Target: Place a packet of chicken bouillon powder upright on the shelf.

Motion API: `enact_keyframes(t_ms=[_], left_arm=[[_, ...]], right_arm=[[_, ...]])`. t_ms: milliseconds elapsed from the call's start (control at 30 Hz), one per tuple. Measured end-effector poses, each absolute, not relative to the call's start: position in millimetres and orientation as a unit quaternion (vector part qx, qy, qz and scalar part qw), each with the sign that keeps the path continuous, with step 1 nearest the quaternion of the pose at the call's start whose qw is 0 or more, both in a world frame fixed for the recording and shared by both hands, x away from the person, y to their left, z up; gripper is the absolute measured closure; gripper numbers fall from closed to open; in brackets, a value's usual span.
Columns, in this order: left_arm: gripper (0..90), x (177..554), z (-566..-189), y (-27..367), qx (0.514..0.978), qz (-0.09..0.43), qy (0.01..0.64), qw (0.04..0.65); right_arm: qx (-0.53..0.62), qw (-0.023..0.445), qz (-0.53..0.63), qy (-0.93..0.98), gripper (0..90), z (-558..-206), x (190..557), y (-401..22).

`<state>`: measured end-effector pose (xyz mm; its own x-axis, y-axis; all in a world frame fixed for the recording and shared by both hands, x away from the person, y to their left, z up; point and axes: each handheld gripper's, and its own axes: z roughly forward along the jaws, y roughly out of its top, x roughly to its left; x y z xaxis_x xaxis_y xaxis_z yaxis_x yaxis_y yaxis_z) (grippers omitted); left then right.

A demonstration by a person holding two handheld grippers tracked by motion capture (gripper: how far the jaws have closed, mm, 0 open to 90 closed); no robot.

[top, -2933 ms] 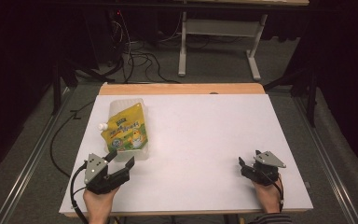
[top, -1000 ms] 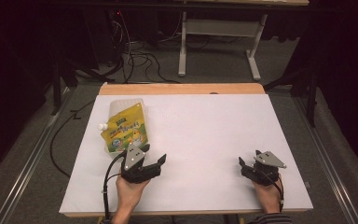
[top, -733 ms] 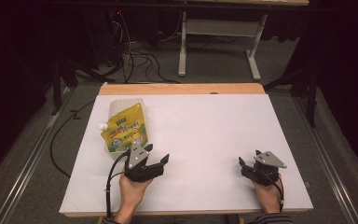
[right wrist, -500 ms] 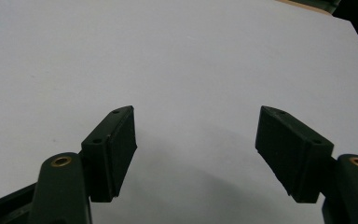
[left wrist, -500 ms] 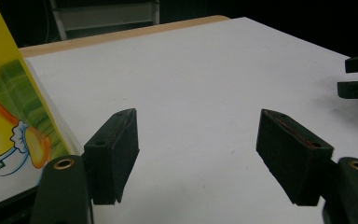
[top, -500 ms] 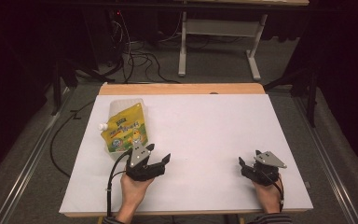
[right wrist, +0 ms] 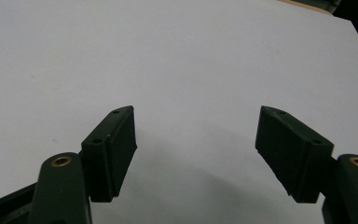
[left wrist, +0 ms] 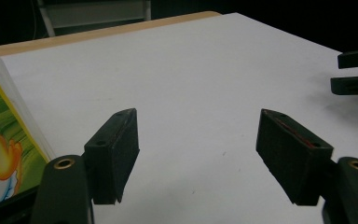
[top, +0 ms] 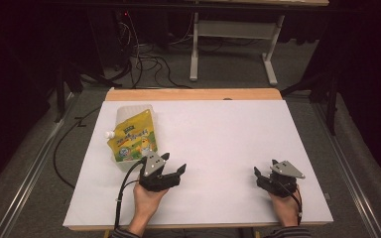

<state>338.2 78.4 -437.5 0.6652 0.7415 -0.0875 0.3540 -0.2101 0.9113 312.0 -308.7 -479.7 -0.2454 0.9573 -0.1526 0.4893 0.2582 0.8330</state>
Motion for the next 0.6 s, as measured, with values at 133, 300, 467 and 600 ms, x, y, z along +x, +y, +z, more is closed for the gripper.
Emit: enact_keyframes(t_ms=[133, 300, 467, 600], left_arm=[[30.0, 339.6, -439.1, 75.3, 0.755, 0.187, 0.361, 0.514], [30.0, 341.4, -442.0, 72.3, 0.758, 0.184, 0.361, 0.511], [30.1, 343.1, -445.2, 67.6, 0.761, 0.182, 0.358, 0.509], [30.1, 344.5, -447.0, 65.3, 0.763, 0.180, 0.358, 0.507]], right_arm=[[0.507, 0.347, 0.336, 0.714, 29.3, -479.8, 312.1, -308.4], [0.507, 0.348, 0.335, 0.714, 29.3, -479.8, 312.2, -308.4], [0.506, 0.348, 0.335, 0.715, 29.3, -479.8, 312.2, -308.3], [0.506, 0.348, 0.336, 0.714, 29.3, -479.8, 312.1, -308.3]])
